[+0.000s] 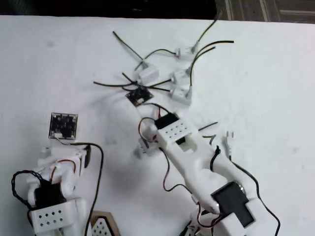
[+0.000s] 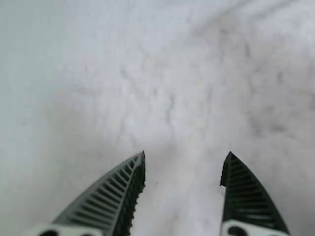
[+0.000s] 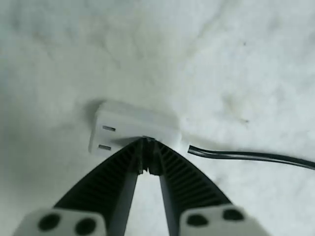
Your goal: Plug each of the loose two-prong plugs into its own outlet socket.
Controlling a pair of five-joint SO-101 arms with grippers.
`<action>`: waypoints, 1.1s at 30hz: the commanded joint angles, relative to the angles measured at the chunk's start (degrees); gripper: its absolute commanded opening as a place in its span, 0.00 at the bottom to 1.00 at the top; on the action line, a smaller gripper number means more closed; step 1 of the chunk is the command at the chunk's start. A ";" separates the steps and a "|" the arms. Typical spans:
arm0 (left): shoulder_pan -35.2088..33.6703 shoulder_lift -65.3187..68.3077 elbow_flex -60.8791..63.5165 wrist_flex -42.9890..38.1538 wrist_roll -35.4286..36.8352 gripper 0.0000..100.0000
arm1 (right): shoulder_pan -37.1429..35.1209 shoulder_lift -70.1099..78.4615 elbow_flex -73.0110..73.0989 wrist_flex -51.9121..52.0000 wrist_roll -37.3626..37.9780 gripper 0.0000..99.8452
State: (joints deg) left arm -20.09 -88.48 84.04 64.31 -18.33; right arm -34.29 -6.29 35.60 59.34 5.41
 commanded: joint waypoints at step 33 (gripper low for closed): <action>-0.22 -0.57 -0.09 -0.18 -0.53 0.26 | 37.49 -7.43 15.47 -25.98 27.87 0.02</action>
State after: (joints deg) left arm -20.09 -88.48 84.31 64.31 -18.33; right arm 2.29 -15.16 51.43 36.92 32.66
